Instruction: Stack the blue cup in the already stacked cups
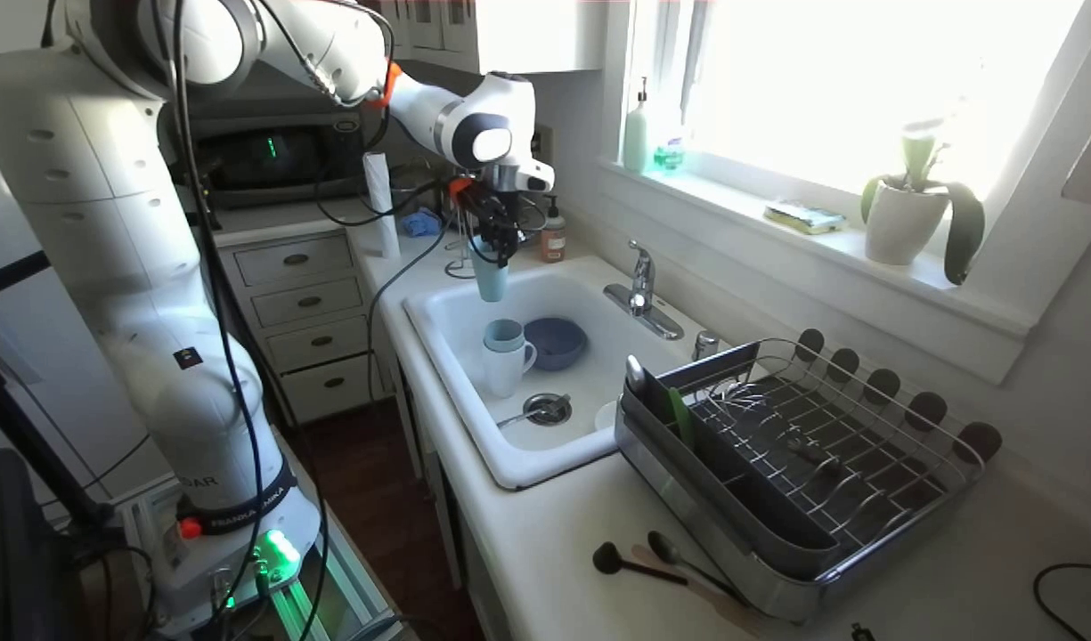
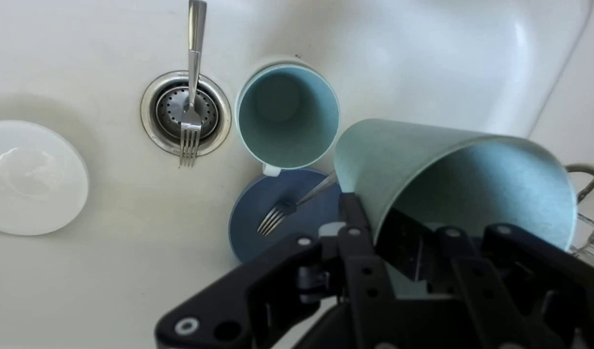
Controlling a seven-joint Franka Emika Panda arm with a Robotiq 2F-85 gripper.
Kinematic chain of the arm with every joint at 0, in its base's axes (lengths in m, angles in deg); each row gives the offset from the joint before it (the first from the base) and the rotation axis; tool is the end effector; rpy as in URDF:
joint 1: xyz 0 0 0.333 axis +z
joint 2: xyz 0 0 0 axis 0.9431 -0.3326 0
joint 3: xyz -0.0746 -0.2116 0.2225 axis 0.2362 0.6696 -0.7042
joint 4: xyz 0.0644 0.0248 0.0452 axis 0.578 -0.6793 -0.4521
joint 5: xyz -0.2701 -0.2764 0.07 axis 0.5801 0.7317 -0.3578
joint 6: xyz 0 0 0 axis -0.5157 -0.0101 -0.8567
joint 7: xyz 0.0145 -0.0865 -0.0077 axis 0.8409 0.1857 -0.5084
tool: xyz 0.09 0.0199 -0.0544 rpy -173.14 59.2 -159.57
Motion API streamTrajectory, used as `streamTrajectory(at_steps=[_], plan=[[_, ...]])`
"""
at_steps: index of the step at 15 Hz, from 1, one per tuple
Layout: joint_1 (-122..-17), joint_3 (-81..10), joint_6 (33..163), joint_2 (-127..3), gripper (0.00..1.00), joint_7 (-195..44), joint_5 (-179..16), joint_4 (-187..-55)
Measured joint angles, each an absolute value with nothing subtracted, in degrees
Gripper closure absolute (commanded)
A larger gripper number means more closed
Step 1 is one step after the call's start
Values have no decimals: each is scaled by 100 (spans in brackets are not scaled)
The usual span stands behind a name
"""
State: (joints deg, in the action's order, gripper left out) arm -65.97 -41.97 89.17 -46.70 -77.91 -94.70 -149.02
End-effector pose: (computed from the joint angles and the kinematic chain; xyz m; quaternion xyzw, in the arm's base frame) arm 0.5497 0.0741 0.4123 -0.9967 0.0075 -0.0243 0.0767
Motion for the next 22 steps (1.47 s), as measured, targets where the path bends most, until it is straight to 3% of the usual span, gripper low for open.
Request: streamTrajectory(at_steps=[20,22], plan=[[-6903,-4074,9496,-5059,93,-7536,-9469,-15386],[-6896,-4079,9507,-5229,65,-7514,-9465,-15353]])
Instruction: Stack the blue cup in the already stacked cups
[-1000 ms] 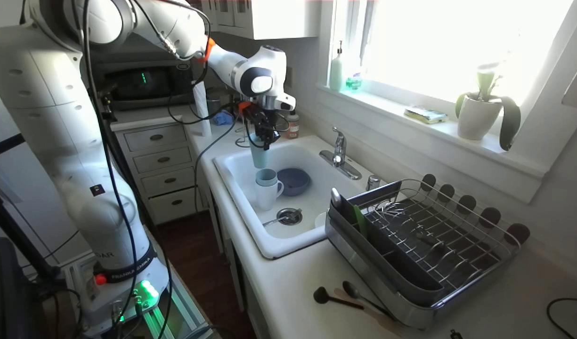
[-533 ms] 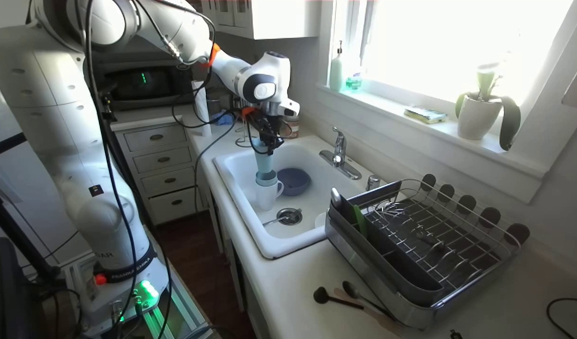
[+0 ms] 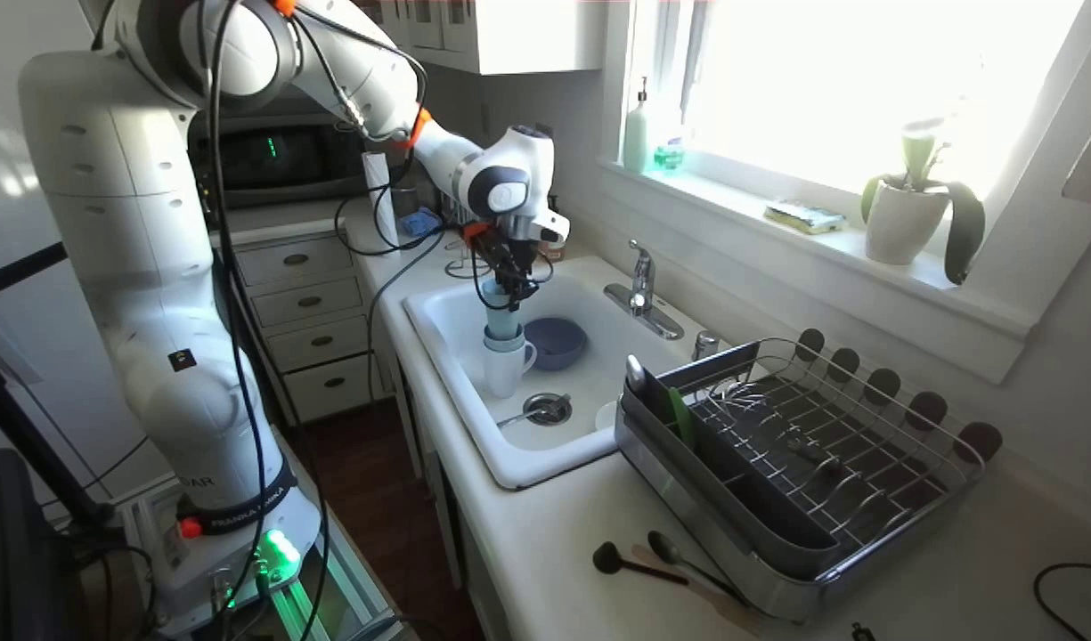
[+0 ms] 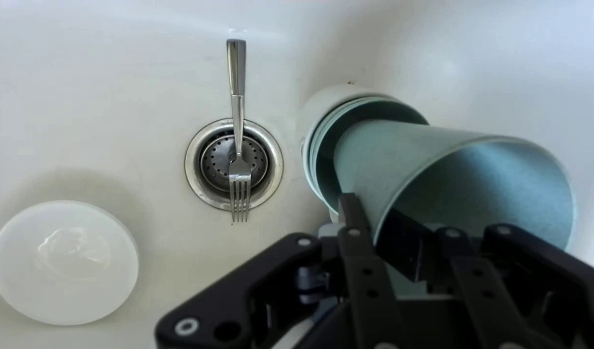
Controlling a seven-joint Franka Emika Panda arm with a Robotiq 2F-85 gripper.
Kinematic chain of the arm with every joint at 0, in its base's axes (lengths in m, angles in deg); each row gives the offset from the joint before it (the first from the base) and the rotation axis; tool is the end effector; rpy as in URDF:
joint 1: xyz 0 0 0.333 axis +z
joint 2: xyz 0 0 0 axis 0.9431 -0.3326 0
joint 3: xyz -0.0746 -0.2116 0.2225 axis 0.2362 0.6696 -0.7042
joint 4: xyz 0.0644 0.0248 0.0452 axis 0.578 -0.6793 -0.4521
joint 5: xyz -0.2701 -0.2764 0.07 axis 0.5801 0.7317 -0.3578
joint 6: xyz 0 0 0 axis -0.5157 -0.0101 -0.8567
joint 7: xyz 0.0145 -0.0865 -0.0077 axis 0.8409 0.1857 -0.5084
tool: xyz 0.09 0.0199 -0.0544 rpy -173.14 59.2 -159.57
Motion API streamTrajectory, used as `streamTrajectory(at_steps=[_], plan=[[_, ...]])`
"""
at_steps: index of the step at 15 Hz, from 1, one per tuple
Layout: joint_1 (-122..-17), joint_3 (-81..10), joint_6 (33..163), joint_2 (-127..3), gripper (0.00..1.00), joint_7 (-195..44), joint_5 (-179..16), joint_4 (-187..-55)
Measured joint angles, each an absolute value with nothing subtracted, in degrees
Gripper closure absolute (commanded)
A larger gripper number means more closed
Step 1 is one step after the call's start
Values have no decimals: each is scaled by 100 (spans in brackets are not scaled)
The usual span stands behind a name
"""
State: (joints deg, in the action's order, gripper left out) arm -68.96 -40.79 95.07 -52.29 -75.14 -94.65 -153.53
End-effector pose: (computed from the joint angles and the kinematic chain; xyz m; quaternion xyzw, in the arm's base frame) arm 0.5470 0.0311 0.3324 -0.9947 0.0774 0.0107 0.0668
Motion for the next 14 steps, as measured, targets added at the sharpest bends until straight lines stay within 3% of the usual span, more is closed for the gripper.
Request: streamTrajectory(at_steps=[9,14], plan=[[-6908,-4058,9507,-5484,5,-7505,-9463,-15112],[-7024,-3931,9518,-5130,0,-7647,-9387,-15111]])
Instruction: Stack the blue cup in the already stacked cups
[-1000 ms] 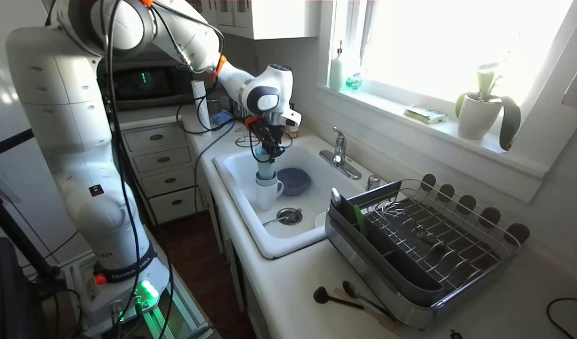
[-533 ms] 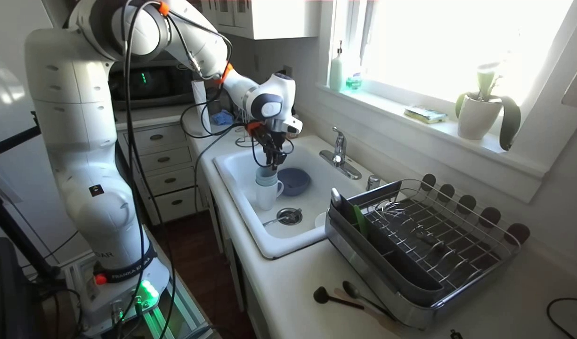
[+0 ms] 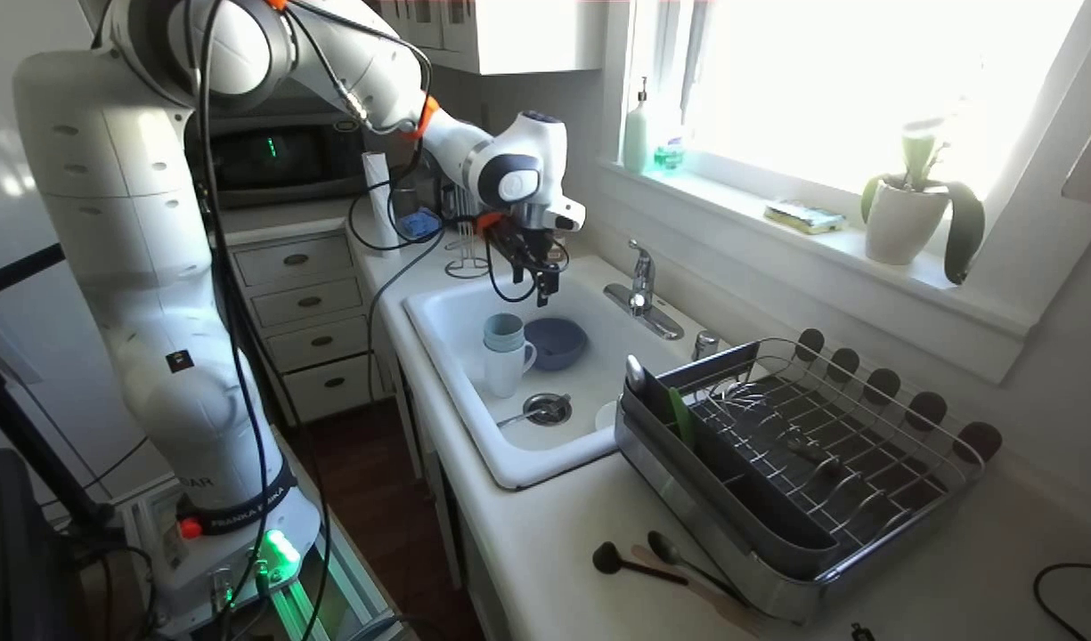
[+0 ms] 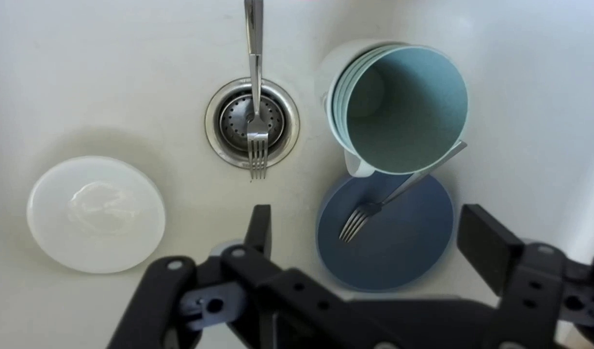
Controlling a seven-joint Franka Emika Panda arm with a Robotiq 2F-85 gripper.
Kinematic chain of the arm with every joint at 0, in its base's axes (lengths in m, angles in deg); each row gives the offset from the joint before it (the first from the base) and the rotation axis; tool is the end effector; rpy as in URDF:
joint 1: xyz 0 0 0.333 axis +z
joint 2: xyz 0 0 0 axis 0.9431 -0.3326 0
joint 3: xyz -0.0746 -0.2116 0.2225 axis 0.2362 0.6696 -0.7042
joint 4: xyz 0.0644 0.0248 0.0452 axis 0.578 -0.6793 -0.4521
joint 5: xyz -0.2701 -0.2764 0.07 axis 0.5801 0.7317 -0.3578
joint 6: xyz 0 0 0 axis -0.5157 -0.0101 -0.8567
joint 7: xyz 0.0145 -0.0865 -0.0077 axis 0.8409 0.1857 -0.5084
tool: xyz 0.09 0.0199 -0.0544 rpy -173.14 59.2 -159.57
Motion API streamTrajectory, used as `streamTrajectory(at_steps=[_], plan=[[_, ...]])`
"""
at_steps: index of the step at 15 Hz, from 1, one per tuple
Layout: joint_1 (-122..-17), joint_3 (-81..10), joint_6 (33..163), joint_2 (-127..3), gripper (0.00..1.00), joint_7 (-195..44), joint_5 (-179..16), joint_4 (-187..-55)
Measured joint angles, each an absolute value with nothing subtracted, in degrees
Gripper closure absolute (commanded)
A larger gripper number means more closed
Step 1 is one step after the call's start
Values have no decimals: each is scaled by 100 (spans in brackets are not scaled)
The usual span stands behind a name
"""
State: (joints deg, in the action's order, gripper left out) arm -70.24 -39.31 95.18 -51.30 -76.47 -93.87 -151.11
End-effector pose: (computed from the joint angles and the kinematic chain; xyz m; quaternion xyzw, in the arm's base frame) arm 0.5601 0.0045 0.3605 -0.9943 0.0835 -0.0225 0.0631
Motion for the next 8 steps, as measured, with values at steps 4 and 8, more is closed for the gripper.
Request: streamTrajectory(at_steps=[4,8], plan=[[-7045,-3883,9966,-4656,0,-7745,-8644,-15263],[-7045,-3883,10076,-4095,0,-7752,-7924,-15483]])
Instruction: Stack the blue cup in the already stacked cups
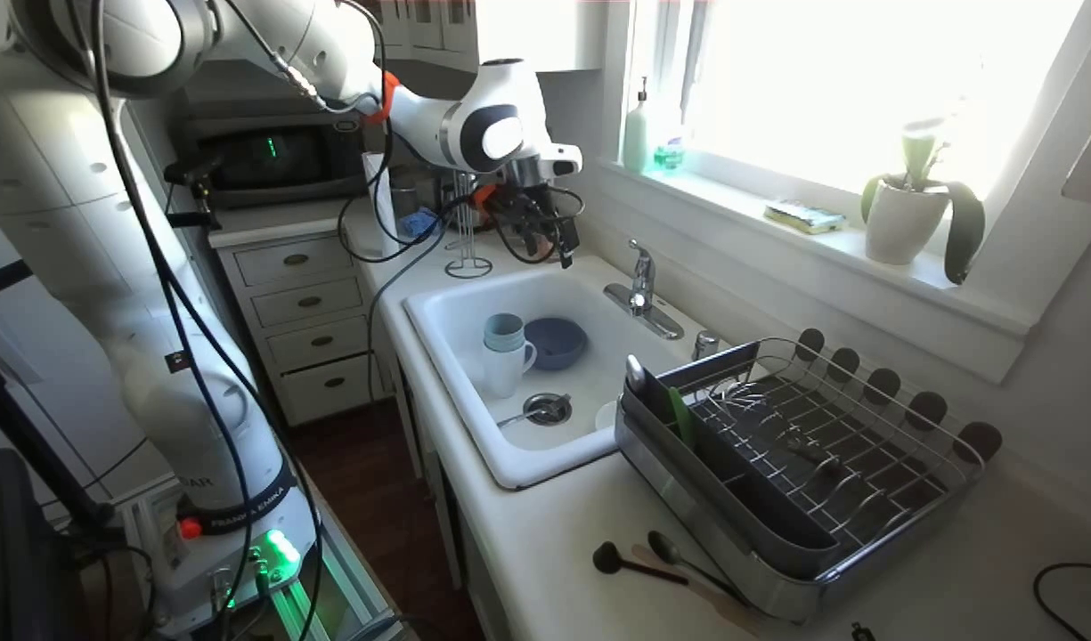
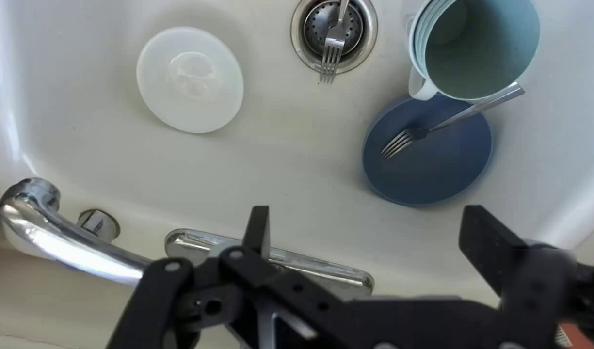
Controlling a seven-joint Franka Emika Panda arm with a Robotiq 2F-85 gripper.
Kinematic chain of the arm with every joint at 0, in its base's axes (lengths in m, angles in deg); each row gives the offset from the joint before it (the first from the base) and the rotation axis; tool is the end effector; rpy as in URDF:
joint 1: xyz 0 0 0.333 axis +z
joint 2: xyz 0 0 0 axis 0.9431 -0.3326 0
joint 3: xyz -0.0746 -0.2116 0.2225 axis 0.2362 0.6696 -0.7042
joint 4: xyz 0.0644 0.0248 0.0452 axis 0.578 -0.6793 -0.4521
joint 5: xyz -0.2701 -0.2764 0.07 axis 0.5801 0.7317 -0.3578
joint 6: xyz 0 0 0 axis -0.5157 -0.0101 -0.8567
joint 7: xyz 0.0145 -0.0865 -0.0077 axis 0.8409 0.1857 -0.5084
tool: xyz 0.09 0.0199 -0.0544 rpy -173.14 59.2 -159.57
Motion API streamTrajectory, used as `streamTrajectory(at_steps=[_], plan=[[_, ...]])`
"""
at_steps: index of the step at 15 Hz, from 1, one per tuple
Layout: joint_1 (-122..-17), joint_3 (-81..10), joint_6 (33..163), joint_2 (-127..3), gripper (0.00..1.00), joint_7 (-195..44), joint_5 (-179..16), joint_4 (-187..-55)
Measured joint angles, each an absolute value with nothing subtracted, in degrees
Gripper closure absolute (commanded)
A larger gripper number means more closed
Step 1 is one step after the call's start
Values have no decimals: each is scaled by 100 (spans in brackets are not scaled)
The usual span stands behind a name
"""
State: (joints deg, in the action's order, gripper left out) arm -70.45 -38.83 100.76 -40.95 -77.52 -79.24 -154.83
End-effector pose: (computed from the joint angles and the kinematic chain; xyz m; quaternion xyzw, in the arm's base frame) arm 0.5406 -0.0065 0.4398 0.9908 0.0016 0.1313 0.0326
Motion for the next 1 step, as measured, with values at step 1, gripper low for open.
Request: streamTrajectory(at_steps=[1], plan=[[-7045,-3882,10076,-4028,0,-7756,-7890,-15524]])
